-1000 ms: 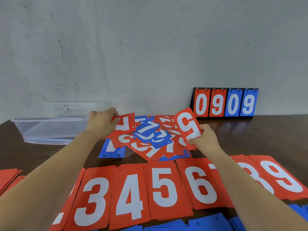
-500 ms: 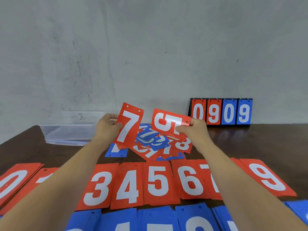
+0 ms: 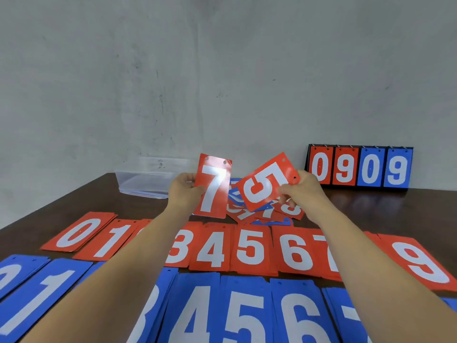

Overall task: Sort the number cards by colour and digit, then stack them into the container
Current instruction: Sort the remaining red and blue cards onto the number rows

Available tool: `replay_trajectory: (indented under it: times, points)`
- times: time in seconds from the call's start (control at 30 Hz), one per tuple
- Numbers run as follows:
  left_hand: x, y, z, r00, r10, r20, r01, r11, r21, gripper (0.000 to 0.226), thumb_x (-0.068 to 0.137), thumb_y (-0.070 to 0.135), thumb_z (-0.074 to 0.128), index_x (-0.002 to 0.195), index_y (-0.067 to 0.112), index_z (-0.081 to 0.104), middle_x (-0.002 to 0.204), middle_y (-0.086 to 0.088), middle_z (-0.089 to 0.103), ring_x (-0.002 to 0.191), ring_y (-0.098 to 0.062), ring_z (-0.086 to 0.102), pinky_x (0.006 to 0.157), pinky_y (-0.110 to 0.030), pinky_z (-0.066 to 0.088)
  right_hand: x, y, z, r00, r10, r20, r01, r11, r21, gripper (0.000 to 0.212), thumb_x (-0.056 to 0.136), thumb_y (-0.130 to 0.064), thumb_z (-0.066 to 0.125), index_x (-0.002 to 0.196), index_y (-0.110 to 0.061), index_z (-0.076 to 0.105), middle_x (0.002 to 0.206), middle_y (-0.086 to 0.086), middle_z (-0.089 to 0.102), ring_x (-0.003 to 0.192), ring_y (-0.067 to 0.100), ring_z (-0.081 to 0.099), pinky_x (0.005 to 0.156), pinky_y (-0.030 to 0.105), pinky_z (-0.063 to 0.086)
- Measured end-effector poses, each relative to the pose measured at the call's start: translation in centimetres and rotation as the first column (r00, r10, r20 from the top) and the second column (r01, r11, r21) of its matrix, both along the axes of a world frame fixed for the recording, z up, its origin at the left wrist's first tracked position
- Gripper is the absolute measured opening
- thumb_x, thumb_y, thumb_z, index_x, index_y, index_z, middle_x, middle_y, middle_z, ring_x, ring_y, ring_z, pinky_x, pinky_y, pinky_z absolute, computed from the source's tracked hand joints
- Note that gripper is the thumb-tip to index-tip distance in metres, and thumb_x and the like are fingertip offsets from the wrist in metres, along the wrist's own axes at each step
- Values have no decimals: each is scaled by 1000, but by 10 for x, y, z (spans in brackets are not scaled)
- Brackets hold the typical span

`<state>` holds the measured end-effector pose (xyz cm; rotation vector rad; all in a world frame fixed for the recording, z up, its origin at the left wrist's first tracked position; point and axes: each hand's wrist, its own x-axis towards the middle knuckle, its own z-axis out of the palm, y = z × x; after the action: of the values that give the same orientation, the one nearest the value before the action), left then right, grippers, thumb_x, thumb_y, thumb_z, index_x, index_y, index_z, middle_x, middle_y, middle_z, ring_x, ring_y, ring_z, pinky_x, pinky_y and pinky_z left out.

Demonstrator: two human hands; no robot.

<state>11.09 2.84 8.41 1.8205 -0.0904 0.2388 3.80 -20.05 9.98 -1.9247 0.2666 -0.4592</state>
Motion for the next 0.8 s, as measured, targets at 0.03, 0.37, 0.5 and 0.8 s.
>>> replay_trajectory:
  times: [0.03,0.37,0.5,0.8]
  points:
    - [-3,2,-1,1000,9,-11,-9,1000,5,24,94,18,61,117,12,57,112,-8,66,94,-27,66,77,-35,56,-4,3,0,1000,1,6,-1,1000,12,20,84,5,63,102,-2,60,72,14,63,41,8,55,43,21,40]
    - [-47,16,-5,994,-37,-100,25,992,-121,15,95,20,60,106,12,66,106,-8,71,92,-25,69,83,-41,57,-51,31,1,997,28,77,-36,993,109,7,83,-11,74,88,-8,69,73,2,68,55,7,59,47,16,44]
    - [-70,26,-7,984,-138,-110,117,977,-180,16,98,18,55,86,14,66,87,-5,70,71,-14,66,62,-25,54,-76,49,-1,993,84,85,-95,987,131,5,85,-12,72,82,-9,69,70,-2,68,48,1,59,44,11,42]
    - [-123,42,-23,937,-288,-198,237,940,-244,18,98,16,53,107,9,67,88,-9,65,78,-24,56,69,-31,48,-121,91,-15,996,63,64,-71,991,117,22,84,-20,73,73,-4,62,87,6,73,71,7,67,59,12,53]
